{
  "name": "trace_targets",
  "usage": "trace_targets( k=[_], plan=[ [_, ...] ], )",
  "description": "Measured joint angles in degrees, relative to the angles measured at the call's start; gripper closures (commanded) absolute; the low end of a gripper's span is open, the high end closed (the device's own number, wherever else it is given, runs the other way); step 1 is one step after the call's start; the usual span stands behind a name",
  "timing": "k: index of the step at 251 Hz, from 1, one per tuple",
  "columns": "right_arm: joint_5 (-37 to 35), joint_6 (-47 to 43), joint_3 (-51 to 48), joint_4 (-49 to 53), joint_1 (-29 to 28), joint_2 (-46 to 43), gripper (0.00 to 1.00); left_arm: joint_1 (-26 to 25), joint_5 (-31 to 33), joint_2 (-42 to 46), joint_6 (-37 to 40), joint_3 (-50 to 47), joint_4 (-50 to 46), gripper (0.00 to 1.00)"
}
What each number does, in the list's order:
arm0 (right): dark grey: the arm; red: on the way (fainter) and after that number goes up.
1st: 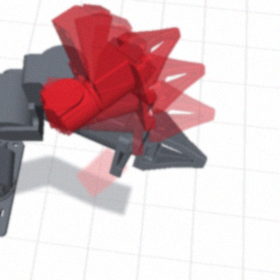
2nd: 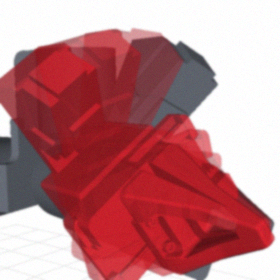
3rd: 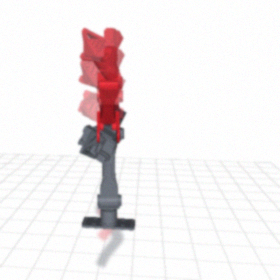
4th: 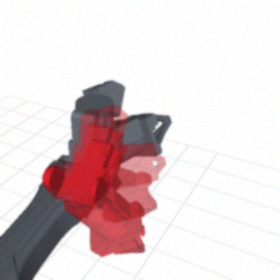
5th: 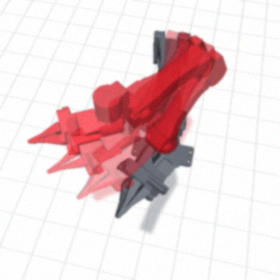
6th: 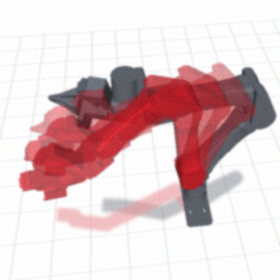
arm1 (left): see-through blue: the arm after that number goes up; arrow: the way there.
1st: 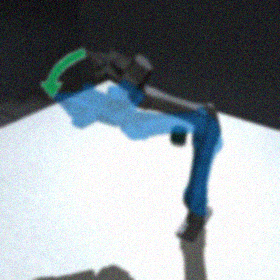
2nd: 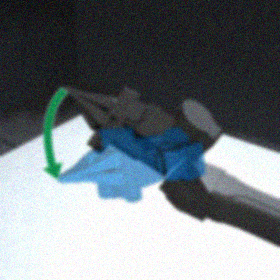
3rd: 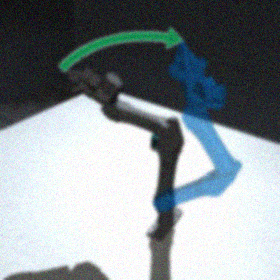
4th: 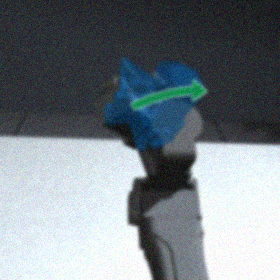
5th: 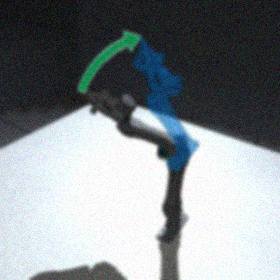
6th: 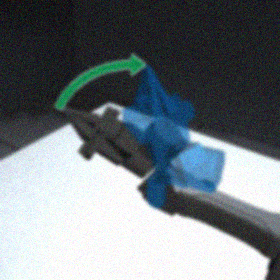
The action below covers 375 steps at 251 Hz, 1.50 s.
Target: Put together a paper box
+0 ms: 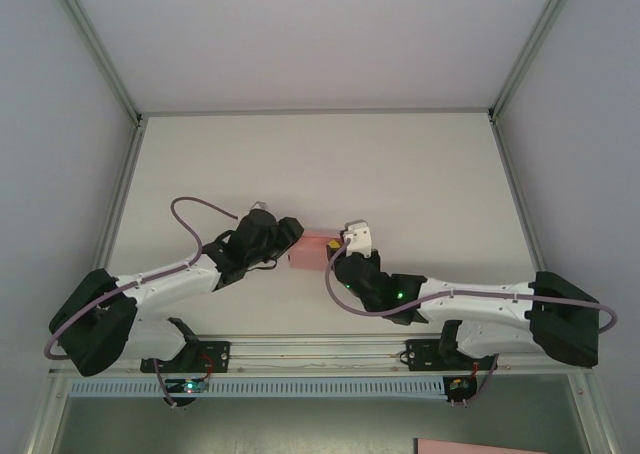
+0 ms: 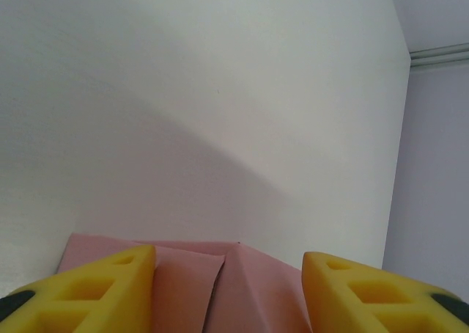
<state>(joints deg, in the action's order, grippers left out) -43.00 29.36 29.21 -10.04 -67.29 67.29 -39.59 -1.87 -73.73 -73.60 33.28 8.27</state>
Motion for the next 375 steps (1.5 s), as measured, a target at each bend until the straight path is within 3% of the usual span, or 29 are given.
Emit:
trace_targets(
  k=[33,75,133,194,218,279,375],
  plan=[
    [1.4,1.4,-1.4,-0.6,1.2,-2.1,0.37,-0.6,0.9,-0.4,0.2,-0.1,0.6,0.51],
    [1.3,3.8,-1.7,-0.7,3.1,-4.1,0.33,-1.6,2.3,-0.5,0.8,-0.4,1.2,0.51],
    [1.7,6.4,-1.5,-0.3,5.9,-3.3,0.34,-1.9,2.6,-0.5,1.6,-0.5,1.5,0.50],
    [4.2,11.8,0.6,4.2,9.0,0.2,0.47,-2.0,2.6,-0.4,2.2,-0.5,1.4,0.50],
    [6.1,15.0,0.7,4.8,9.3,0.1,0.56,-2.1,2.5,-0.4,2.4,-0.5,1.3,0.49],
    [12.3,22.3,-2.2,4.3,9.9,-2.6,0.68,-2.4,2.3,-0.4,3.0,-0.4,0.8,0.48],
    [16.3,30.8,-4.1,-1.1,13.9,-0.4,0.80,-2.4,2.4,-1.2,4.7,0.8,-1.2,0.48]
  ],
)
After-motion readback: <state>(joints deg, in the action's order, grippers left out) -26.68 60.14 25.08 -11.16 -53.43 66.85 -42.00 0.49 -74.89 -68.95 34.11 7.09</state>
